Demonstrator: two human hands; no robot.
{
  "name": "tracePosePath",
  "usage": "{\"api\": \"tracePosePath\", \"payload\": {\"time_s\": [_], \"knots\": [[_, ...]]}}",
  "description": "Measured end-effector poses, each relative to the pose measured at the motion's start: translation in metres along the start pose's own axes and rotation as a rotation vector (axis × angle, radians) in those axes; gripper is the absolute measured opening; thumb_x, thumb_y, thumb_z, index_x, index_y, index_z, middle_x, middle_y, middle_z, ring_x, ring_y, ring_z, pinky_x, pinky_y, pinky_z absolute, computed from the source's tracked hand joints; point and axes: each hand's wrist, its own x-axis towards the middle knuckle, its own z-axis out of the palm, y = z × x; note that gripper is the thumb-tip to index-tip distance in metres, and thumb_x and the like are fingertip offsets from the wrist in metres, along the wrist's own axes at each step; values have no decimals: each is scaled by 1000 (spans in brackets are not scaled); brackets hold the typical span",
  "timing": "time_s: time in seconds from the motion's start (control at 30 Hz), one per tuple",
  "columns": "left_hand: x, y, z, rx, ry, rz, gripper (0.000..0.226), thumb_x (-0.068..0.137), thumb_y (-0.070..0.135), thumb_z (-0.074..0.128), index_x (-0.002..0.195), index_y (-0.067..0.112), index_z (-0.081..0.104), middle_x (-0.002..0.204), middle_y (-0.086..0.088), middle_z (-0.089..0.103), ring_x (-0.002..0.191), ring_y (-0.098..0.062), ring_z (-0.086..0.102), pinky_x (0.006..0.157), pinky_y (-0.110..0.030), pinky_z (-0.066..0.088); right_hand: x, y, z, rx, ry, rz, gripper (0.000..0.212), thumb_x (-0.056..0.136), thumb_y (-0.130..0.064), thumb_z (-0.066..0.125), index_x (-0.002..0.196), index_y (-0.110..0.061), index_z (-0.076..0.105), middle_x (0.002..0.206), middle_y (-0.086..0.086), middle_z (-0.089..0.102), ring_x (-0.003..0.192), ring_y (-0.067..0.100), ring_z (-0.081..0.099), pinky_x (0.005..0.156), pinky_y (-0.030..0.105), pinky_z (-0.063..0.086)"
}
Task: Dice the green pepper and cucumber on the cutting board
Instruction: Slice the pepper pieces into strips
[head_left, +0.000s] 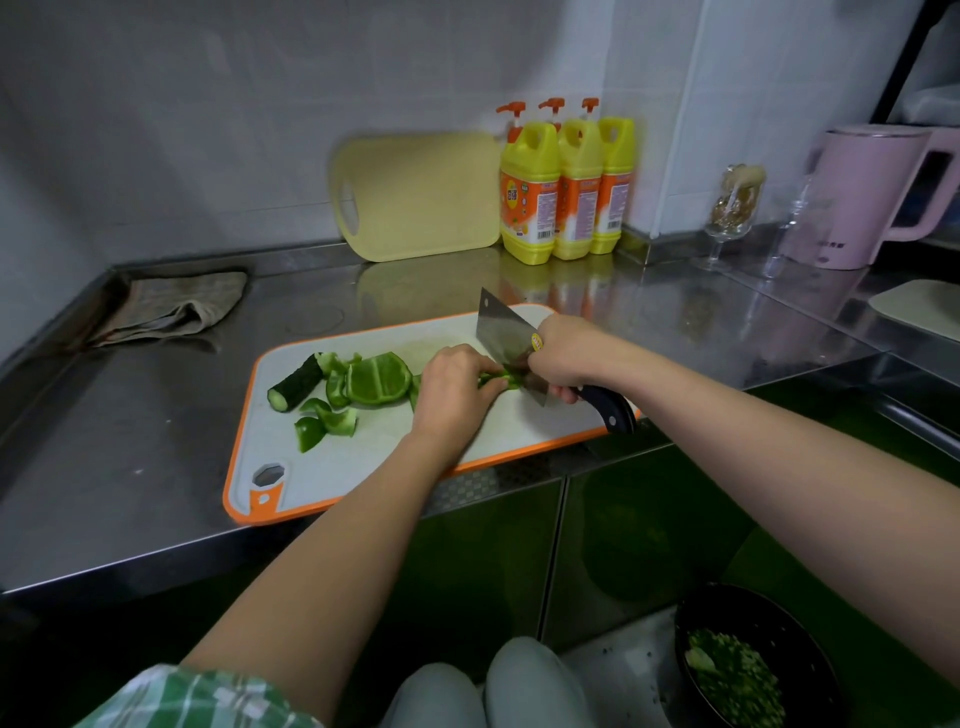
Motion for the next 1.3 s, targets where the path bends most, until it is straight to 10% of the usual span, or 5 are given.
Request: {"api": "tracePosePath", "payload": {"time_s": [0.3, 0.63, 0.97, 1.3], "knots": [[-1, -2, 0, -29, -11, 8, 20, 82, 25, 75, 99, 14, 78, 90, -8, 69, 89, -27, 60, 74, -31, 39, 15, -2, 18, -41, 116, 15, 13, 83, -3, 57, 71, -2, 63, 66, 15, 69, 71, 30, 71, 73, 38, 60], [-1, 1, -3, -51, 4, -24, 17, 82, 25, 75, 95, 15, 78, 91, -7, 71, 86, -25, 62, 74, -32, 44, 0, -2, 1, 17, 38, -1, 28, 88, 0, 39, 64, -1, 54, 57, 11, 61, 43, 17, 55, 47, 24, 47], [-3, 4, -6, -73, -14, -35, 17, 81, 23, 75, 96, 14, 77, 93, -6, 73, 87, -24, 65, 78, -33, 49, 22, 10, 21, 81, 141, 5, 14, 82, -2, 52, 69, -2, 58, 68, 21, 70, 61, 35, 69, 64, 44, 61], [-4, -1, -11, 136, -9, -41, 33, 81, 36, 69, 109, 20, 73, 105, -6, 68, 103, -29, 53, 86, -37, 40, 7, 5, 2, 47, 61, -25, 22, 90, -5, 42, 72, -3, 56, 60, 12, 62, 41, 18, 54, 45, 24, 43]]}}
